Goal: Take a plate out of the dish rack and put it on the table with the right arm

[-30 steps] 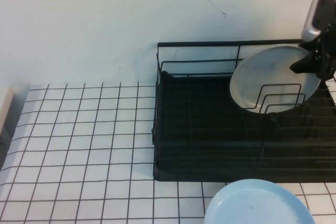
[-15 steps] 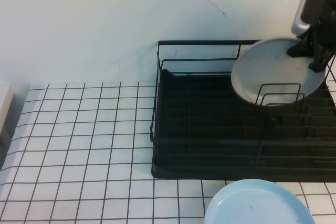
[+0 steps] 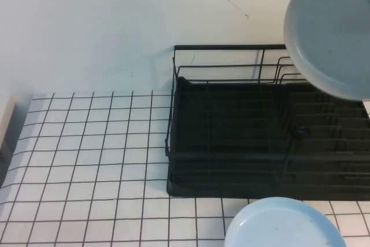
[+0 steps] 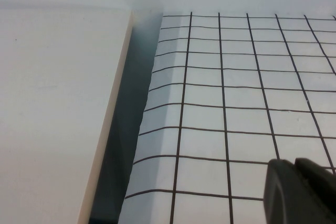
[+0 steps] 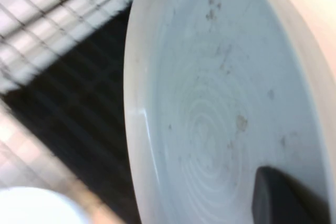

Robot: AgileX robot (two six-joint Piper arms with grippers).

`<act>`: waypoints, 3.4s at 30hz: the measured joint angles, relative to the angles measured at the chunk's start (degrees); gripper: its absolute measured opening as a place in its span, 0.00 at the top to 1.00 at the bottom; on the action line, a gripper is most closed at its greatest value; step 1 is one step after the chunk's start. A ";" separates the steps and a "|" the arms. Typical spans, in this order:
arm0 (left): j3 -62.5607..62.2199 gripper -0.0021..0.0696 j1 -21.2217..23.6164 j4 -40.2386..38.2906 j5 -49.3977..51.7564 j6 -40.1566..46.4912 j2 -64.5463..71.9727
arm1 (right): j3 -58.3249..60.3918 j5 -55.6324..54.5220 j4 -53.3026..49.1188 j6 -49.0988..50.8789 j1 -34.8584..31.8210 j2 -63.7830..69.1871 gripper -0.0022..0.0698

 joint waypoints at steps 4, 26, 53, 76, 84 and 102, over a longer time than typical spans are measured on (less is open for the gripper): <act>0.00 0.98 0.00 0.00 0.00 0.00 0.00 | 6.43 3.04 9.29 5.54 -4.86 -2.27 0.80; 0.00 0.98 0.00 0.00 0.00 0.00 0.00 | 62.73 -6.96 26.26 -23.22 -0.28 -7.00 0.80; 0.00 0.98 0.00 0.00 0.00 0.00 0.00 | 44.78 -1.39 9.87 -9.95 -0.28 -7.34 0.49; 0.00 0.98 0.00 0.00 0.00 0.00 0.00 | 59.75 -15.75 33.92 -23.99 -0.28 -50.99 0.97; 0.00 0.98 0.00 0.00 0.00 0.00 0.00 | 70.70 -31.88 31.89 -24.28 -0.28 -55.69 0.97; 0.00 0.98 0.00 0.00 0.00 0.00 0.00 | 100.67 -71.81 1.65 9.93 -1.90 -81.75 0.97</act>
